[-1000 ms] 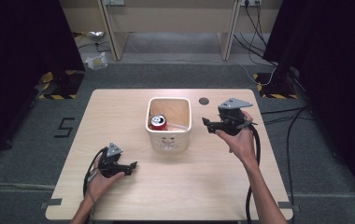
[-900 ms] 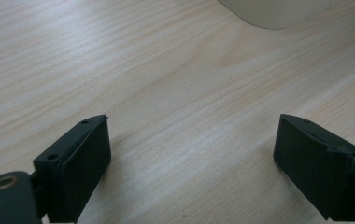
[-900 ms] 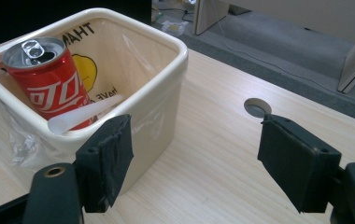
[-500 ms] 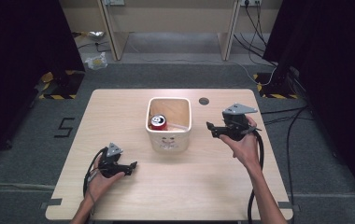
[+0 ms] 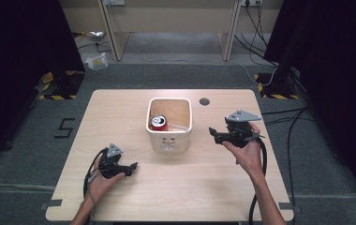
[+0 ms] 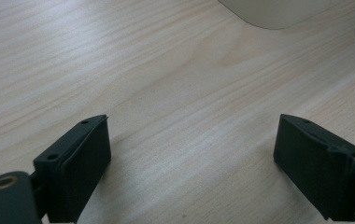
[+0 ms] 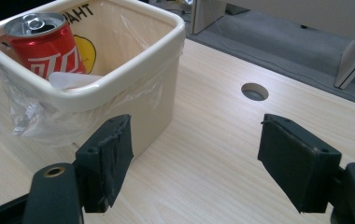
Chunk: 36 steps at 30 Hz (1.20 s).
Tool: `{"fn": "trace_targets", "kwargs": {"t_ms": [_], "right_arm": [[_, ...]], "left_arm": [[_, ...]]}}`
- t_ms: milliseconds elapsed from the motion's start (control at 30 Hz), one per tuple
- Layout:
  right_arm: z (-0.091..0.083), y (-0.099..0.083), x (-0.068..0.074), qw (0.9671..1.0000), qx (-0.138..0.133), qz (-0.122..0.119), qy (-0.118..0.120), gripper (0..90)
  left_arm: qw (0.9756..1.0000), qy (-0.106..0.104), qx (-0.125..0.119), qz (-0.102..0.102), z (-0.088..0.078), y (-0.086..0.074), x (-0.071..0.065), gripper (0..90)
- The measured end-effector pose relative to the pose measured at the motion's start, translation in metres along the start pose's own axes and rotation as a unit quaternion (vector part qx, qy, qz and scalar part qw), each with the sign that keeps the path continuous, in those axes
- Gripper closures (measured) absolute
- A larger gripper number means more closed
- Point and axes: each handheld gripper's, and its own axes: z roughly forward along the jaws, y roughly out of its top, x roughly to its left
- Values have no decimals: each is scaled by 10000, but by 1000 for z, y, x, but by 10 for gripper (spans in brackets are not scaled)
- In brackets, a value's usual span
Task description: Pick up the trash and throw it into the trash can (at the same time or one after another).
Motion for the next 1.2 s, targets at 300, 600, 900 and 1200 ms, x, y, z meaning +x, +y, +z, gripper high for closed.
{"fn": "trace_targets", "kwargs": {"t_ms": [300,600,900,1200], "right_arm": [[-3,-9,1,10000,63,-18,-31,258],[-7,-15,4,10000,80,-50,-26,257],[-6,-30,3,9998,181,-10,-20,257],[-6,-44,5,9997,216,64,46,256]], "left_arm": [[10000,0,3,-5,0,0,0,102],[10000,0,2,-4,0,0,0,102],[10000,0,1,-5,0,0,0,102],[10000,0,3,-5,0,0,0,101]]}}
